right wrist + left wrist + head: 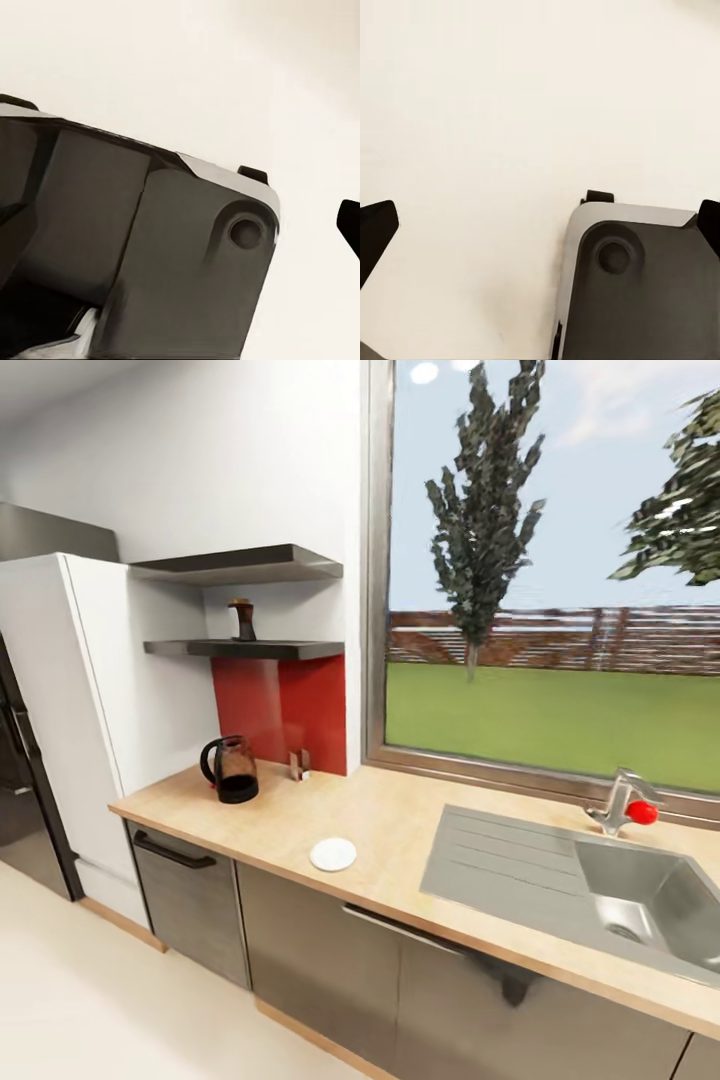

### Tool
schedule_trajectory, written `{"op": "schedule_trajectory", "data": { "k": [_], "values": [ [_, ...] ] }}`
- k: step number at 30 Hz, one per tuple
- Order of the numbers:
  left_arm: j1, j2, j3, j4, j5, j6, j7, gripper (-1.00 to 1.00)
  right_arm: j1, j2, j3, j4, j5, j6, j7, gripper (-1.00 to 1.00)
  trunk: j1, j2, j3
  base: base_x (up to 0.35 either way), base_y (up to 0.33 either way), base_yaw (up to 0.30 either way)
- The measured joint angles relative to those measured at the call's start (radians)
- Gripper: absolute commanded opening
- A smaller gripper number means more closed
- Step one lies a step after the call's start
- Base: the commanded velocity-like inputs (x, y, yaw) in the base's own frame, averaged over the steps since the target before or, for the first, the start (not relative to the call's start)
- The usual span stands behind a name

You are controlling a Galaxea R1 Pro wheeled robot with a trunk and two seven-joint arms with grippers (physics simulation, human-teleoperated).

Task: Set up a coffee station on the kitchen countertop: keep the coffee maker on the countertop, move the bottle of coffee from the kitchen shelf to the counter next to the coffee maker, place a paper coffee filter on top of the coffee maker, put the saucer next to the coffee maker with the coffee cup on the saucer, and place the electric kettle next to the coffee maker.

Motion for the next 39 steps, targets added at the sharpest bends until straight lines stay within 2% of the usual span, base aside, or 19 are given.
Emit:
{"op": "schedule_trajectory", "data": {
  "k": [2, 6, 7, 9, 13, 27, 39],
  "values": [
    [0.0, 0.0, -0.001, 0.0, 0.0, 0.0, 0.0, 1.0, 0.0, 0.0, 0.0, 0.0, -0.025, 0.037, 0.025, 1.0, 0.0, 0.0, 0.0, 0.235, 0.273, 0.0],
    [0.0, 0.0, -0.002, 0.0, 0.0, 0.0, 0.0, 1.0, -0.001, -0.001, 0.001, 0.002, -0.119, 0.1, 0.012, 1.0, 0.0, 0.0, 0.0, 0.235, 0.273, 0.0],
    [0.0, 0.0, -0.003, 0.0, 0.0, 0.0, 0.0, 1.0, -0.001, -0.001, 0.001, 0.002, -0.146, 0.106, -0.023, 1.0, 0.0, 0.0, 0.0, 0.235, 0.273, 0.0],
    [0.0, 0.001, -0.003, 0.0, 0.001, 0.0, 0.0, 1.0, -0.001, -0.001, 0.001, 0.003, -0.16, 0.109, -0.087, 1.0, 0.0, 0.0, 0.0, 0.235, 0.273, 0.0],
    [0.0, 0.002, -0.004, 0.001, 0.001, 0.0, 0.0, 1.0, 0.0, 0.0, 0.005, 0.003, -0.164, 0.107, -0.117, 1.0, 0.0, 0.0, 0.0, 0.235, 0.273, 0.0],
    [0.0, 0.0, -0.006, 0.0, 0.001, 0.0, 0.0, 1.0, 0.0, 0.008, 0.007, 0.003, -0.164, 0.103, -0.12, 1.0, 0.0, 0.0, 0.0, 0.223, 0.278, 0.0],
    [0.0, 0.0, -0.005, 0.001, 0.003, 0.0, 0.0, 1.0, 0.0, 0.002, 0.003, 0.003, -0.167, 0.104, -0.123, 1.0, 0.0, 0.0, 0.0, 0.111, 0.325, 0.0]
  ]
}}
